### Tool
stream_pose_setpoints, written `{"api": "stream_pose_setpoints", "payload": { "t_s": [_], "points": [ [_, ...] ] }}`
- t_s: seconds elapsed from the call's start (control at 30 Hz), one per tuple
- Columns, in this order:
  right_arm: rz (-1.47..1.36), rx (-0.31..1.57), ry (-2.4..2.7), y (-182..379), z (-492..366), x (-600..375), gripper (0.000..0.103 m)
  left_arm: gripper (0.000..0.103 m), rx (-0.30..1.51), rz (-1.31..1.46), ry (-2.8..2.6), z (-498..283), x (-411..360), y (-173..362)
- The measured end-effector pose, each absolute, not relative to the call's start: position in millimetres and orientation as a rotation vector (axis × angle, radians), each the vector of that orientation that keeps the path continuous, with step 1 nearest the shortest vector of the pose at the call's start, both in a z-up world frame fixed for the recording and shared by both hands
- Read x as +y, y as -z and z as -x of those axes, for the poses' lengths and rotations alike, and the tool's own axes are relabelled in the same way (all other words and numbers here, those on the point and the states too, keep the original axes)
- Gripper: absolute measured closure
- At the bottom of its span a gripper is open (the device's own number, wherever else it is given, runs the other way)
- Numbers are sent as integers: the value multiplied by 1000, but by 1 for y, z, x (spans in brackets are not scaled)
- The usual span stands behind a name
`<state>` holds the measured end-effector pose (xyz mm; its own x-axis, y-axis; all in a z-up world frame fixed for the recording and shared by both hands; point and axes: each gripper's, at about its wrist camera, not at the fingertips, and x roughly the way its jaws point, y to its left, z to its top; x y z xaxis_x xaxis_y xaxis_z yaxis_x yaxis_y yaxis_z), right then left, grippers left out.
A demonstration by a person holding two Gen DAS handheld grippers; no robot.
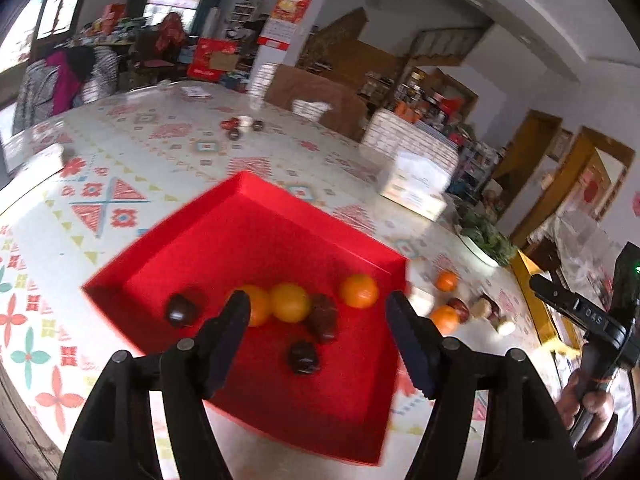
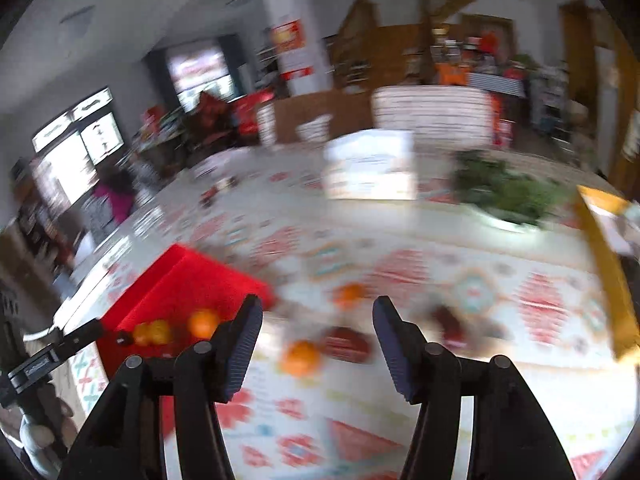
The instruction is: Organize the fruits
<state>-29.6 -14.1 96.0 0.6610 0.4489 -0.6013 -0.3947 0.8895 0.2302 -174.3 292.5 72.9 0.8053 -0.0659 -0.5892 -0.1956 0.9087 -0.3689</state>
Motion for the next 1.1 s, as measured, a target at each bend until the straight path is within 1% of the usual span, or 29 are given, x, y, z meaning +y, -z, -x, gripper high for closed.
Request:
{"api": "stream_pose_setpoints", "payload": {
  "t_s": [0.13,0.3,0.47,0.7,0.73,0.8,0.83,0.87,0.9,1.1],
  "points": [
    [-106,711,-353,-90,31,-74,41,33,638,374,-2,170,260,-78],
    [-140,780,-264,-67,18,-119,41,33,683,322,66,158,223,-74],
    [-171,848,-272,-40,-4,-118,41,33,712,255,99,154,195,-73],
    [-110,884,-252,-14,-26,-100,41,33,749,153,118,140,167,-69],
    [-110,886,-255,-12,-27,-99,42,33,756,144,128,136,162,-67],
    [-110,897,-263,-9,-29,-99,52,33,771,113,154,123,148,-61],
    [-116,903,-268,-8,-29,-99,53,33,779,101,160,120,143,-59],
    [-126,902,-280,-8,-29,-100,58,33,792,81,172,112,135,-55],
    [-125,899,-282,-7,-29,-100,60,33,802,60,191,105,128,-51],
    [-125,883,-300,-9,-26,-101,60,33,838,-64,232,69,102,-38]
  ]
}}
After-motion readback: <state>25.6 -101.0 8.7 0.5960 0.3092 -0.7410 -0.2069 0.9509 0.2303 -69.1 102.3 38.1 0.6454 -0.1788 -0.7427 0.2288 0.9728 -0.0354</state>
